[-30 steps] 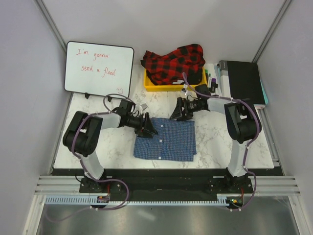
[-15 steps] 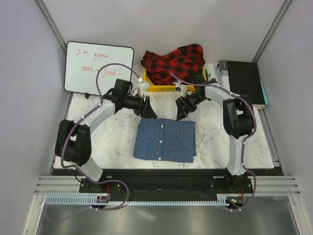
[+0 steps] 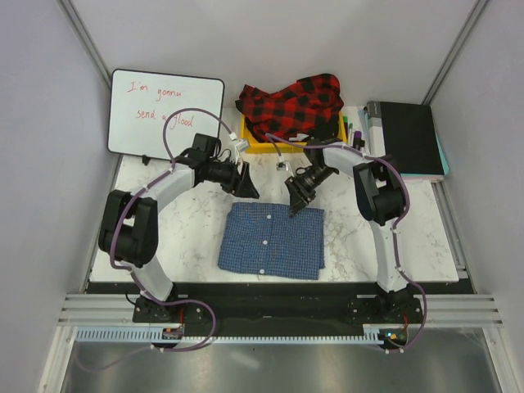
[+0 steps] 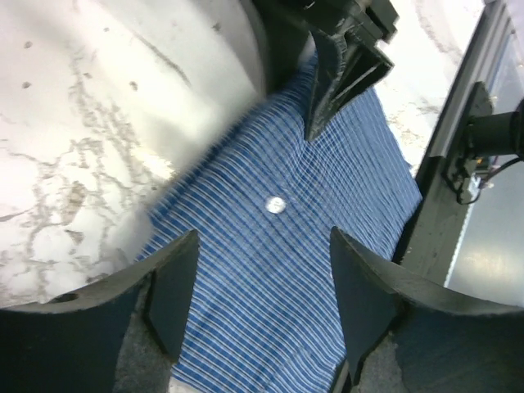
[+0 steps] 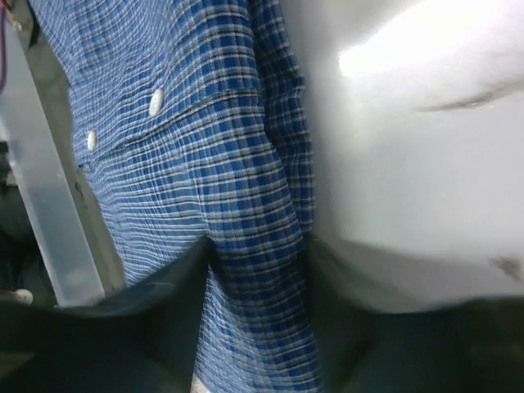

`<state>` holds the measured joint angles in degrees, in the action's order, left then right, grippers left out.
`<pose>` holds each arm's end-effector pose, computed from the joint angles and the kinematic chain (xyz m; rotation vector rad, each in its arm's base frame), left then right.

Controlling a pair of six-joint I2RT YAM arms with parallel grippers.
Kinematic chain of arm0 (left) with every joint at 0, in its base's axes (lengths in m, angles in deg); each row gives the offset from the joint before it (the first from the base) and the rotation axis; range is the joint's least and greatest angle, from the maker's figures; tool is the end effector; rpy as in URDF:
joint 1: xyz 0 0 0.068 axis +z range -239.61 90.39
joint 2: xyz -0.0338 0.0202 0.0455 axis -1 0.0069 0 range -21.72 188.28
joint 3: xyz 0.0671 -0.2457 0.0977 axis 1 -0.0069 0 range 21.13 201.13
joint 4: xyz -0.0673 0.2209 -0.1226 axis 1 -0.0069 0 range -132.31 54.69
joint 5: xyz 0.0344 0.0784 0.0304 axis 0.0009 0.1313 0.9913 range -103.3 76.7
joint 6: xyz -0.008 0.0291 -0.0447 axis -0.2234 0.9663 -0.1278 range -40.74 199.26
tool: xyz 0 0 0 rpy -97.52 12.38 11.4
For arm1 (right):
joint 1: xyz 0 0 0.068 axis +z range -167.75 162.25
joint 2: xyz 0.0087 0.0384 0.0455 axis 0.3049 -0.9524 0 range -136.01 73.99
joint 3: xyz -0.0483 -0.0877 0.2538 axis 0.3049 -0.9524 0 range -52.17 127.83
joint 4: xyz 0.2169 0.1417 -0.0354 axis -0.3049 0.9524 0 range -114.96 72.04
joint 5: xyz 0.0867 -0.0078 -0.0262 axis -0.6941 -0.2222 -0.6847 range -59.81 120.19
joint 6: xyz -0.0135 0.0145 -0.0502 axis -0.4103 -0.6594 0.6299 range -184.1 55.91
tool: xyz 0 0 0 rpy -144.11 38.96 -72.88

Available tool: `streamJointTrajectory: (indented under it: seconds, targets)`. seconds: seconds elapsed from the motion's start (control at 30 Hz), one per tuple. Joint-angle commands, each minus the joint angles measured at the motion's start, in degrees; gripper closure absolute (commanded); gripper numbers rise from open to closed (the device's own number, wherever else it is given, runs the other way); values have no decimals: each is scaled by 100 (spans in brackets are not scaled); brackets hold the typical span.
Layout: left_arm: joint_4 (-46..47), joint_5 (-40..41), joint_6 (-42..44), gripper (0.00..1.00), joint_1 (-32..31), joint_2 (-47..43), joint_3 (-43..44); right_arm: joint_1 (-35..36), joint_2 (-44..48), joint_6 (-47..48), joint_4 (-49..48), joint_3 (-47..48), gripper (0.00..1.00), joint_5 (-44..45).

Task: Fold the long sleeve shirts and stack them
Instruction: Fold the shirt

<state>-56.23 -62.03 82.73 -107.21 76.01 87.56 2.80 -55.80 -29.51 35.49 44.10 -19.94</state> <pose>0.3309 -0.1330 0.2220 0.7887 2.2468 -1.1566 0.3834 0.1730 0.1344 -1.2590 2.5097 1.3152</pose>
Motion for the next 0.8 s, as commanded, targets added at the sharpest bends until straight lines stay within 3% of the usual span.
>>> streamJointTrajectory:
  seconds: [0.0,0.03,0.13,0.33,0.4,0.77]
  targets:
    - [-25,-22,549,22,38,307,431,133,-415,628,266,67,64,214]
    - [-78,-92,654,21,55,334,467,133,-397,680,266,128,77,171]
    - [-78,-478,1076,16,160,343,327,168,-169,864,231,392,100,135]
    - [-131,-909,1858,8,275,431,265,431,604,1567,90,254,100,503]
    - [-166,-1015,2245,1,266,474,282,580,973,1875,-85,16,100,723]
    - [-939,-1438,3072,1,126,976,739,1292,2598,2614,-1868,-1971,100,1839]
